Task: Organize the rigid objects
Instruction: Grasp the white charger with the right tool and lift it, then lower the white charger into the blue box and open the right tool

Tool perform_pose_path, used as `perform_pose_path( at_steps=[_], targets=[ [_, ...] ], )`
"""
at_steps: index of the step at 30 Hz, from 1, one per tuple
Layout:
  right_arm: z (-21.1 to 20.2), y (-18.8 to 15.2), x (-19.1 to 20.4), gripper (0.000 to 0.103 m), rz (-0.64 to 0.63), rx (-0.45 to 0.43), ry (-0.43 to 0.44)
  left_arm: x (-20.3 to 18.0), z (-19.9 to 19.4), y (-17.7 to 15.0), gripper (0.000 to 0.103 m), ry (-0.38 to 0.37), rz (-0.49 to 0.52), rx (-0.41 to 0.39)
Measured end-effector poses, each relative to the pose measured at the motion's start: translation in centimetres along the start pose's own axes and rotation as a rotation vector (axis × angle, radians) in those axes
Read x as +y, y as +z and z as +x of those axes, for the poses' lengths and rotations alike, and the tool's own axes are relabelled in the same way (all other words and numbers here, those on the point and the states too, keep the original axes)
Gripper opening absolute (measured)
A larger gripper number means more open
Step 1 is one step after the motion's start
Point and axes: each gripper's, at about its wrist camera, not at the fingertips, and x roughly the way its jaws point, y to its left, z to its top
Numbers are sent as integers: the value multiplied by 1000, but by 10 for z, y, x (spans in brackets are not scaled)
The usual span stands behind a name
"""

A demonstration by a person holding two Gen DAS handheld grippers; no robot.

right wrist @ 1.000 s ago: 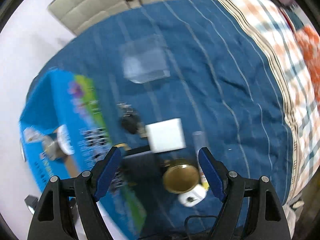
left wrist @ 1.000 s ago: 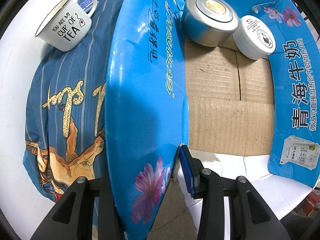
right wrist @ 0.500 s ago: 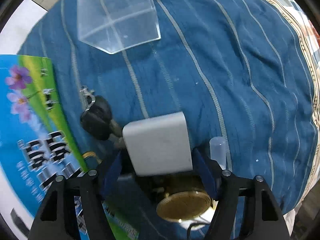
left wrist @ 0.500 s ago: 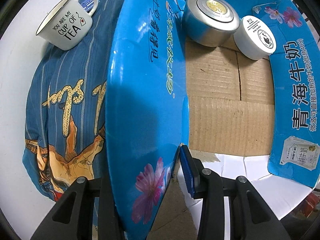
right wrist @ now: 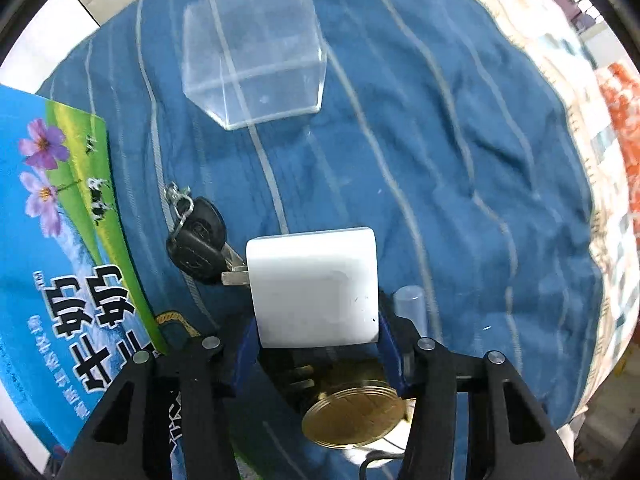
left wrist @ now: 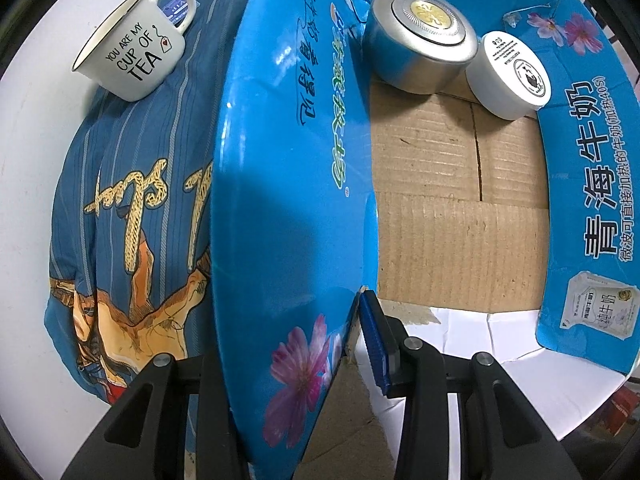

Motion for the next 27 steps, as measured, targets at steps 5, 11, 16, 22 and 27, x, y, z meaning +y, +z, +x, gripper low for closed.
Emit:
perform_pose_path(
  at_steps=[5, 11, 16, 22, 27],
  targets=[
    [-39, -11, 8, 54, -50, -87, 3, -2, -2, -1, 34, -3, 12, -3],
    [-91, -31, 21, 54, -96, -116, 105, 2, -3, 0, 33, -20, -2, -7],
    [-124, -46, 42, 54, -145, -109, 206, 6, -3, -1, 33, -25, -8, -10],
    [-139, -59, 79, 54, -195, -69, 282, 12, -3, 0, 33, -29, -11, -15],
    [-123, -70, 113, 54, -237, -22, 292, 11, -3, -1, 33, -24, -5, -23]
  ],
)
